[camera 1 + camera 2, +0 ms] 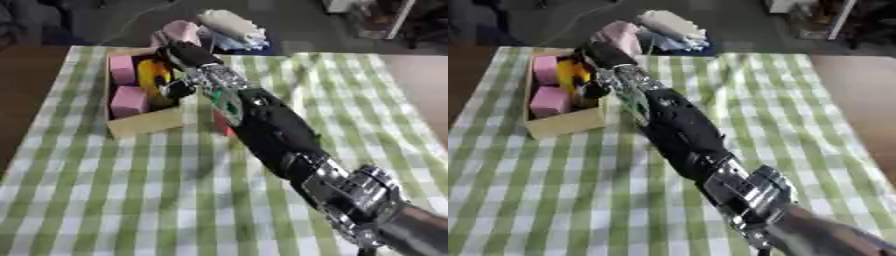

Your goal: Pick up objects on the table and place them in the box.

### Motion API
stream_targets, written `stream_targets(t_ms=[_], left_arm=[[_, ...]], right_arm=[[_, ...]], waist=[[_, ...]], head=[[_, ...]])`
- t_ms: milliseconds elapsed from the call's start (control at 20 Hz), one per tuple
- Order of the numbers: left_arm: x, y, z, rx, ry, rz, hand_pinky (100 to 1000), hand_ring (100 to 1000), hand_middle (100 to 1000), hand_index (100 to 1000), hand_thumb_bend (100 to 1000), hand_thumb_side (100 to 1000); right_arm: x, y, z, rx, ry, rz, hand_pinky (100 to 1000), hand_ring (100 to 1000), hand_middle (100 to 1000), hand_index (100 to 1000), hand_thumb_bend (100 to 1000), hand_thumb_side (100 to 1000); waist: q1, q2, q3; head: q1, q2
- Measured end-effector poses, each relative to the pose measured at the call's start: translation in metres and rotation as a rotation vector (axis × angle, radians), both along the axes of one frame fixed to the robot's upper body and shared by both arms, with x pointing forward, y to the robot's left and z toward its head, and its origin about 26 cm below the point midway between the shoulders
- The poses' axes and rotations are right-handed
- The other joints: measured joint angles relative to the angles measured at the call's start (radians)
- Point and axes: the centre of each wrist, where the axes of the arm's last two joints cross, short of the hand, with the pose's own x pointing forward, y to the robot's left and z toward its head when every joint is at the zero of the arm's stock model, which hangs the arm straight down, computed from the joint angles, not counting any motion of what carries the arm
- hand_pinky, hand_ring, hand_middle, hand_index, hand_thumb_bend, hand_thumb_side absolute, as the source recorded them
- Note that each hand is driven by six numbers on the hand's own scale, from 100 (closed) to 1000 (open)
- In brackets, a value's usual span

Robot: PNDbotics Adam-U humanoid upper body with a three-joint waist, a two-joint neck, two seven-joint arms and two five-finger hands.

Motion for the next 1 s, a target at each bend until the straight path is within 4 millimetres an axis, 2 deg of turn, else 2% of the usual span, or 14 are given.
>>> stream_targets(t_ms=[150,300,350,450,650,700,850,1000], left_arm=[[0.0,0.0,0.0,0.0,0.0,0.0,661,630,690,746,372,694],[0.0,0.0,0.0,0.0,0.0,0.001,661,630,690,746,373,694],[0.0,0.0,0.0,0.0,0.0,0.001,661,630,690,746,373,694],[0.0,0.0,0.0,0.0,0.0,0.003,661,630,690,746,374,695],[0.0,0.001,-0.001,0.001,0.001,0.013,662,630,690,746,373,696],[-0.001,0.002,-0.001,0.001,0.003,0.018,662,630,690,746,374,696],[-0.001,0.005,-0.002,0.005,0.004,0.033,661,630,690,746,374,697],[-0.002,0.008,-0.003,0.009,0.009,0.051,661,630,690,747,374,697]], right_arm=[[0.0,-0.002,0.001,-0.065,0.052,0.025,798,784,698,848,100,243],[0.001,-0.007,0.007,-0.125,0.118,0.052,826,822,750,879,100,445],[0.0,-0.009,0.01,-0.146,0.14,0.063,831,828,758,886,100,491],[0.0,-0.012,0.02,-0.191,0.178,0.085,839,836,769,891,100,524],[-0.004,-0.022,0.051,-0.252,0.193,0.121,850,845,779,896,100,408],[-0.006,-0.024,0.06,-0.262,0.185,0.128,850,845,779,898,100,403],[-0.014,-0.032,0.08,-0.286,0.165,0.152,852,848,790,914,100,447],[-0.021,-0.042,0.085,-0.301,0.185,0.17,855,856,815,935,100,524]], waist=[[0.0,0.0,-0.007],[0.0,0.0,-0.013],[0.0,0.0,-0.016],[0.0,0.0,-0.024],[-0.002,0.0,-0.047],[-0.003,-0.001,-0.052],[-0.004,-0.001,-0.071],[-0.004,-0.001,-0.09]], head=[[0.001,0.0],[0.005,0.0],[0.006,0.0],[0.013,0.0],[0.03,0.0],[0.033,0.0],[0.046,-0.001],[0.059,-0.001]])
